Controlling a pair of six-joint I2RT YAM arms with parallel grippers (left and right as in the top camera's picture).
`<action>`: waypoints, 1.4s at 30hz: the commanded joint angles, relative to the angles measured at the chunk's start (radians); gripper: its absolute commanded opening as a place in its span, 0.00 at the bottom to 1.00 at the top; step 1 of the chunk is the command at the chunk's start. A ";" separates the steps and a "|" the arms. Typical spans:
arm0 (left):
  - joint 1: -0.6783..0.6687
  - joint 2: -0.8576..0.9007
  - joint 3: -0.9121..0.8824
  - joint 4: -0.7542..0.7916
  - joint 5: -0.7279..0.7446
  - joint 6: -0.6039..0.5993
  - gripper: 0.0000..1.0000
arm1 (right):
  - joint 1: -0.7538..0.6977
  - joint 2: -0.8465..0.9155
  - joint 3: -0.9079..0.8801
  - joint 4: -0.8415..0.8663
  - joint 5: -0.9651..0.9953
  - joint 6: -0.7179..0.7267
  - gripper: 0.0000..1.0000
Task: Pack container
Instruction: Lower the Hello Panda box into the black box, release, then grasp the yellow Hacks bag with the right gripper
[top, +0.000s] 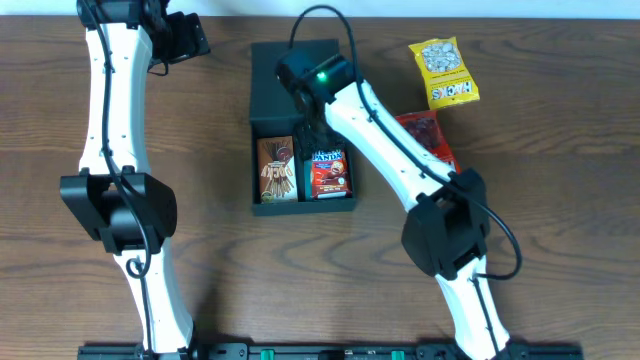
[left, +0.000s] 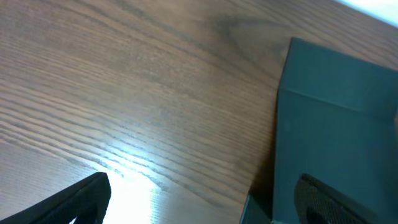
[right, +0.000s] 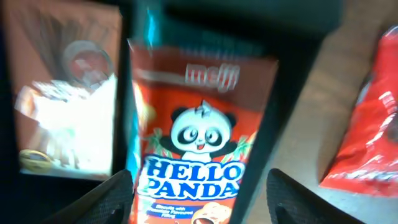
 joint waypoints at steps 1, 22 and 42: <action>0.002 -0.020 0.019 -0.008 -0.004 0.000 0.95 | -0.021 0.004 0.112 -0.003 0.074 -0.060 0.74; 0.002 -0.020 0.020 -0.032 -0.004 0.000 0.95 | -0.598 0.202 0.289 0.514 0.040 -0.383 0.99; 0.002 -0.020 0.020 -0.031 -0.004 0.000 0.95 | -0.608 0.443 0.286 0.592 0.030 -0.443 0.99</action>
